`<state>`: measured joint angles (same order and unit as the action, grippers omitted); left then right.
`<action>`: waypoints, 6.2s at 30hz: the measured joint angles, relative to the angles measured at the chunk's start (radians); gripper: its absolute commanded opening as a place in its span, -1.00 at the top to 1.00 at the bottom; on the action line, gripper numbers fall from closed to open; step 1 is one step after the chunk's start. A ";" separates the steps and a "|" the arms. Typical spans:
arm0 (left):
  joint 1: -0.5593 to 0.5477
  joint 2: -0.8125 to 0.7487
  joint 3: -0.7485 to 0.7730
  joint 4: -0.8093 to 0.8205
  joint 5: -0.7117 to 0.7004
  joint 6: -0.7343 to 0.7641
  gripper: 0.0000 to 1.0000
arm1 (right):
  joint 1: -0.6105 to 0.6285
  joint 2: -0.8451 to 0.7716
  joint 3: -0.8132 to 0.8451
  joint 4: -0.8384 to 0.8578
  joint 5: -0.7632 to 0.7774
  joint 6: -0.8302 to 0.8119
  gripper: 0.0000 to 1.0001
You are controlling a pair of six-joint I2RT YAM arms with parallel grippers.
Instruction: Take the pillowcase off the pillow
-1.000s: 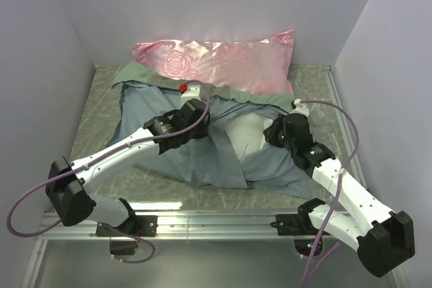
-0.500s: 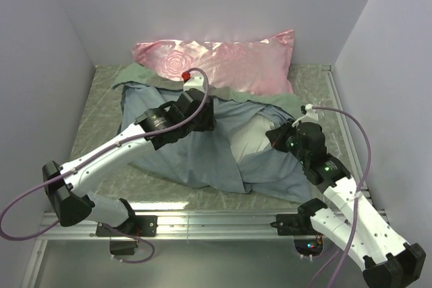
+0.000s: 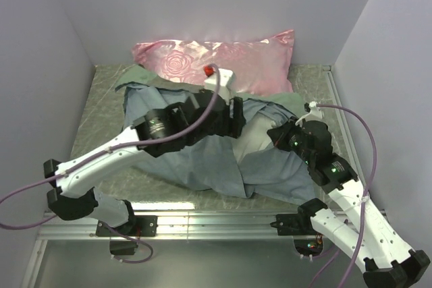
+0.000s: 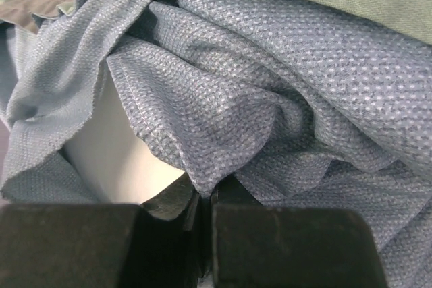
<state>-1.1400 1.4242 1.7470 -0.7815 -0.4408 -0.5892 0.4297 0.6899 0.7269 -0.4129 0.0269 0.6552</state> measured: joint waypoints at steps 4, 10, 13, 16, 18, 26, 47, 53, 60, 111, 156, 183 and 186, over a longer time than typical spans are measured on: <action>-0.029 0.056 -0.065 0.060 0.061 -0.001 -0.51 | 0.006 -0.002 0.006 -0.001 -0.008 -0.001 1.00; -0.020 0.167 -0.166 0.158 0.156 -0.006 -0.71 | 0.011 -0.017 0.006 -0.012 -0.010 -0.003 1.00; -0.002 0.221 -0.166 0.186 0.166 -0.015 -0.78 | 0.011 -0.026 0.008 -0.026 -0.010 -0.007 1.00; 0.024 0.249 -0.167 0.201 0.171 -0.034 -0.84 | 0.011 -0.032 0.008 -0.035 -0.009 -0.012 1.00; 0.034 0.257 -0.167 0.205 0.168 -0.045 -0.87 | 0.011 -0.034 0.008 -0.040 -0.009 -0.016 1.00; 0.035 0.299 -0.166 0.246 0.173 -0.058 -0.67 | 0.011 -0.031 0.027 -0.077 0.005 -0.032 1.00; 0.161 0.303 -0.284 0.385 0.172 -0.183 0.99 | 0.013 0.031 0.023 -0.030 0.013 -0.026 -0.33; 0.194 0.224 -0.294 0.372 0.142 -0.191 0.99 | 0.013 0.032 0.023 -0.071 0.037 -0.029 0.07; 0.196 0.124 -0.352 0.348 0.110 -0.195 0.99 | 0.013 0.053 0.000 -0.105 0.089 -0.024 0.86; 0.372 0.003 -0.163 0.179 0.115 -0.156 0.99 | 0.203 -0.236 0.033 -0.279 0.272 0.069 0.92; 0.574 -0.379 -0.636 0.222 0.334 -0.135 0.99 | 0.126 0.038 0.144 0.005 0.003 -0.102 -0.57; 0.427 -0.452 -0.760 0.250 0.280 -0.185 0.99 | 0.306 0.614 0.307 0.098 0.219 -0.046 1.00; 0.425 -0.466 -0.760 0.236 0.286 -0.183 0.99 | 0.270 0.611 0.307 0.083 0.219 -0.042 1.00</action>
<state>-0.7147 0.9581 0.9871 -0.5457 -0.1543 -0.7719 0.7002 1.3006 1.0344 -0.3298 0.2462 0.6132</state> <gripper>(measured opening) 0.012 0.007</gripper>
